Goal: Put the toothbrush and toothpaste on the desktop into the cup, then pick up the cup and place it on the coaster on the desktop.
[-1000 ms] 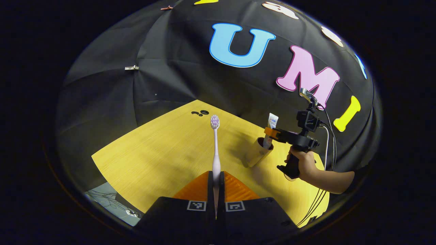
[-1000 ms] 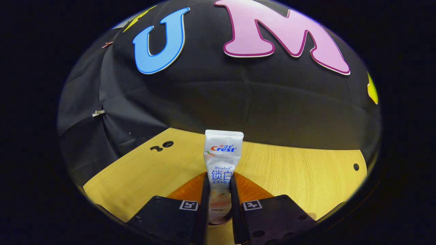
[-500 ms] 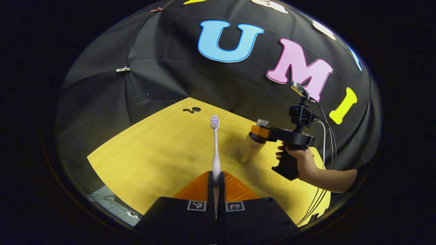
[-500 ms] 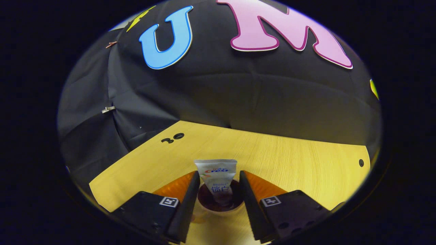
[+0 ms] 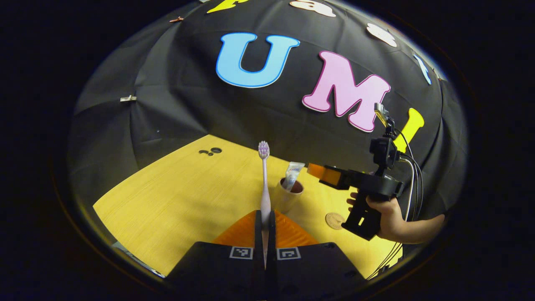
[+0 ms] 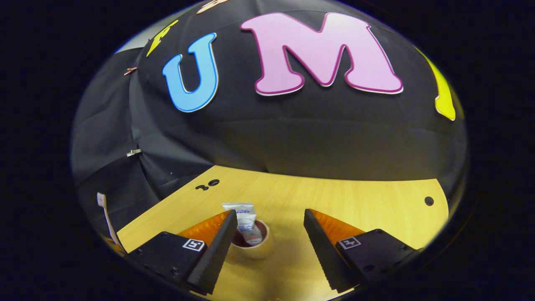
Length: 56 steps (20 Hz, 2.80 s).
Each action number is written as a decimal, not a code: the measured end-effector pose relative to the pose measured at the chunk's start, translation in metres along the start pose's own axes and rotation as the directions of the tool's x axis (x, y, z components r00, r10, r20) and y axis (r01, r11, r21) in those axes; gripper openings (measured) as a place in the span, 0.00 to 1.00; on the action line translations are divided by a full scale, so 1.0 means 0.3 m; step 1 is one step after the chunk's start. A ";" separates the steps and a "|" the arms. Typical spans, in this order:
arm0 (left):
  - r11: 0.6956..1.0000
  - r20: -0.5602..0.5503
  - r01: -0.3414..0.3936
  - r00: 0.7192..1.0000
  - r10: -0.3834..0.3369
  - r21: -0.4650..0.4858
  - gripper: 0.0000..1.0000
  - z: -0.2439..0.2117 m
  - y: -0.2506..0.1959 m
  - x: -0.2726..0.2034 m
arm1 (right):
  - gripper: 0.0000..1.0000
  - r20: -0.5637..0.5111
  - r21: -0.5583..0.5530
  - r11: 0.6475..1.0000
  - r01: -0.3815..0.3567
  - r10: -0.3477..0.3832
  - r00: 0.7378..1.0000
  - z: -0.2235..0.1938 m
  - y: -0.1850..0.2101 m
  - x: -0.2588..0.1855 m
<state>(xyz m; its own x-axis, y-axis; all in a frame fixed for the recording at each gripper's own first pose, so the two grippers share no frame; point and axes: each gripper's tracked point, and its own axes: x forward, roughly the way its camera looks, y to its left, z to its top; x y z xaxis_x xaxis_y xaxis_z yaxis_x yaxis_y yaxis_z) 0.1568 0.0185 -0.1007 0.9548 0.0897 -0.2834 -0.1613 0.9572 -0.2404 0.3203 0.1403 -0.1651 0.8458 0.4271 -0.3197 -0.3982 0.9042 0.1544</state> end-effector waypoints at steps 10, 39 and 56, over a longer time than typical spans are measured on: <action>0.991 0.118 0.119 0.985 -0.125 0.058 0.06 0.187 -0.168 0.253 | 0.98 0.041 0.075 0.970 0.232 -0.235 0.971 0.045 -0.447 -0.176; 0.926 0.411 0.018 0.893 -0.185 0.377 0.11 0.146 -0.250 0.708 | 0.98 -0.104 0.056 0.840 0.540 -0.534 0.839 -0.244 -0.929 -0.504; 0.898 0.259 0.010 0.956 -0.138 0.440 0.98 0.090 -0.203 0.573 | 0.98 -0.128 0.089 0.839 0.536 -0.524 0.842 -0.281 -0.918 -0.560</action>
<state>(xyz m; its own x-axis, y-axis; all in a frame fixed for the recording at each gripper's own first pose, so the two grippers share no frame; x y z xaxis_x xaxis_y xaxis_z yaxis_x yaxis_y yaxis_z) 0.3375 -0.0169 -0.1096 0.9997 0.0254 0.0026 -0.0254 0.9814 0.1900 0.2578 -0.1801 -0.2327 0.8753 -0.1142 -0.4698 0.1509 0.9877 0.0410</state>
